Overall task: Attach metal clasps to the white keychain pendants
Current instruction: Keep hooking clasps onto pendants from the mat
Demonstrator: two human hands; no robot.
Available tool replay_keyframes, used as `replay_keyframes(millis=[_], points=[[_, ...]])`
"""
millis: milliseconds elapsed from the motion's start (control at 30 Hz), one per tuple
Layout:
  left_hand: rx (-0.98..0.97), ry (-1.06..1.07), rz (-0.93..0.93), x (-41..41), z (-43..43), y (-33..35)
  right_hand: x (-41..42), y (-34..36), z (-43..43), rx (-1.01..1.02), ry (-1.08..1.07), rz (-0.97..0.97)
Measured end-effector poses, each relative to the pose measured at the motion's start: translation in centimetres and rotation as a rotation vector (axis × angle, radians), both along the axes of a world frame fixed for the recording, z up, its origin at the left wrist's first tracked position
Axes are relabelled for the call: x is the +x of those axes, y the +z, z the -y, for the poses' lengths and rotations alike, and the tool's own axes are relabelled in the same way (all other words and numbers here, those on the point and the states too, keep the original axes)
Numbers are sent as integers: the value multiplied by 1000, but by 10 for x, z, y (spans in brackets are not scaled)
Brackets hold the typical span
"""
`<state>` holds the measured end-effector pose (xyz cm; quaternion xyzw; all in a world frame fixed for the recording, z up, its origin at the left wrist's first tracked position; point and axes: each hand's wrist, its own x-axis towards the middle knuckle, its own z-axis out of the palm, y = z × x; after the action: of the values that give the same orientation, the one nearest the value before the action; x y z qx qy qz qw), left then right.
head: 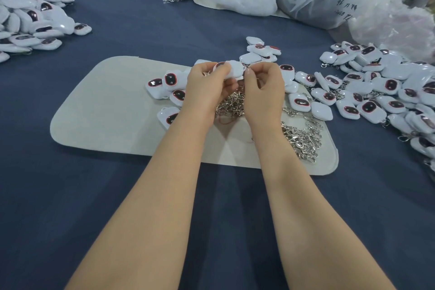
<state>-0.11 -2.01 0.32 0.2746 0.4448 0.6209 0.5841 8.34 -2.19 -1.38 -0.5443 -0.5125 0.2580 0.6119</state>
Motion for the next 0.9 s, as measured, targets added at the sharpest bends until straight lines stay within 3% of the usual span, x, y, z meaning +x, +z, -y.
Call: replay_keyframes(millis=[367, 667, 800, 900], points=[[79, 47, -117, 0, 3, -1, 4, -3, 0, 86, -72, 158], [364, 122, -606, 2, 4, -7, 6, -7, -1, 43, -28, 268], [358, 149, -597, 2, 2, -8, 3, -5, 0, 18, 20, 224], [253, 187, -435, 2, 1, -7, 1, -4, 0, 18, 39, 217]])
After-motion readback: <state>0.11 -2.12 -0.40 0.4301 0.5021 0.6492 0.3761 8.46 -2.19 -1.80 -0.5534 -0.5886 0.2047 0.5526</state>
